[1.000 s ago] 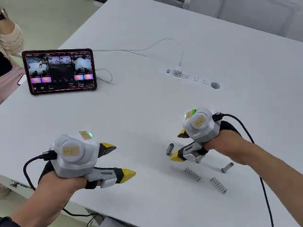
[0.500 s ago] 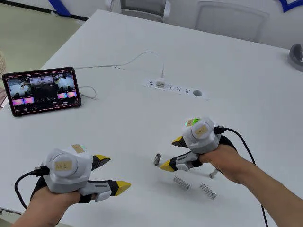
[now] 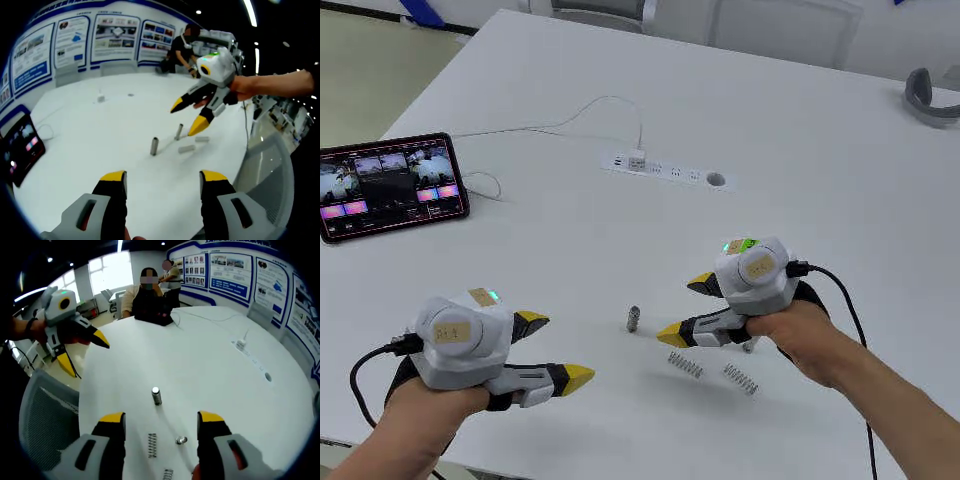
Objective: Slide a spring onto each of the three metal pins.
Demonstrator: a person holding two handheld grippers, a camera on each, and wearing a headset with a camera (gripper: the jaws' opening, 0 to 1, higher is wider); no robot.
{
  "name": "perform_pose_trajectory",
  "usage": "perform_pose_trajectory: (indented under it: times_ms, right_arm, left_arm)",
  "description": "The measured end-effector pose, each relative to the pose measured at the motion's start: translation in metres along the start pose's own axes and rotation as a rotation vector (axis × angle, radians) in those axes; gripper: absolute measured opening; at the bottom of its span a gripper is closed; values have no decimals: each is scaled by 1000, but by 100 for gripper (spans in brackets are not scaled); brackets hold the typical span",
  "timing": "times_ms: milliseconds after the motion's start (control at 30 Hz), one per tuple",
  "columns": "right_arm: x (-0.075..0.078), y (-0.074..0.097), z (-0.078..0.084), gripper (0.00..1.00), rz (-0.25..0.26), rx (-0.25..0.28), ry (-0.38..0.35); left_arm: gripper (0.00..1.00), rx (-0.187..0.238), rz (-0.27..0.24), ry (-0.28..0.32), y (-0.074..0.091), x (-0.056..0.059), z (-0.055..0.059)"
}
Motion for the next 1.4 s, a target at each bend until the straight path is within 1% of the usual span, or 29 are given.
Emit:
perform_pose_trajectory:
  times_ms: [133, 200, 267, 533, 833, 933, 967, 1067, 1233, 1400]
  right_arm:
    - [-1, 7, 11, 60, 18, 15, -49]
    - [0, 10, 16, 60, 29, 16, -61]
    - [0, 13, 20, 61, 36, 16, -73]
    - [0, 30, 34, 63, 76, 61, -161]
    - [-1, 47, 53, 65, 117, 84, -225]
    - [0, 52, 60, 66, 149, 94, -243]
    - [0, 55, 62, 66, 161, 104, -260]
    - [-1, 61, 69, 67, 174, 123, -297]
    - [-4, 68, 85, 68, 190, 114, -330]
    - [-6, 75, 95, 68, 210, 123, -368]
  left_arm:
    - [60, -3, 7, -8, -4, 2, -3]
    - [60, -7, 10, -13, -6, 3, -4]
    - [60, -8, 14, -14, -8, 4, -5]
    - [61, -13, 29, -25, -17, 8, -10]
    - [62, -17, 52, -44, -27, 13, -18]
    - [62, -22, 57, -52, -31, 15, -21]
    - [62, -21, 60, -53, -33, 15, -22]
    - [62, -22, 67, -57, -37, 17, -24]
    - [62, -33, 82, -63, -43, 20, -24]
    - [62, -43, 100, -71, -49, 25, -25]
Point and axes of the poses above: the centre of the closed fingertips' face, and the gripper's own axes: y roughly backward along the fingers, x roughly to its right, z roughly out of its underside, the point moved 7 cm from there along y, roughly backward along the fingers, and after that the axes turned 3 degrees about z, right-handed, at the moved point
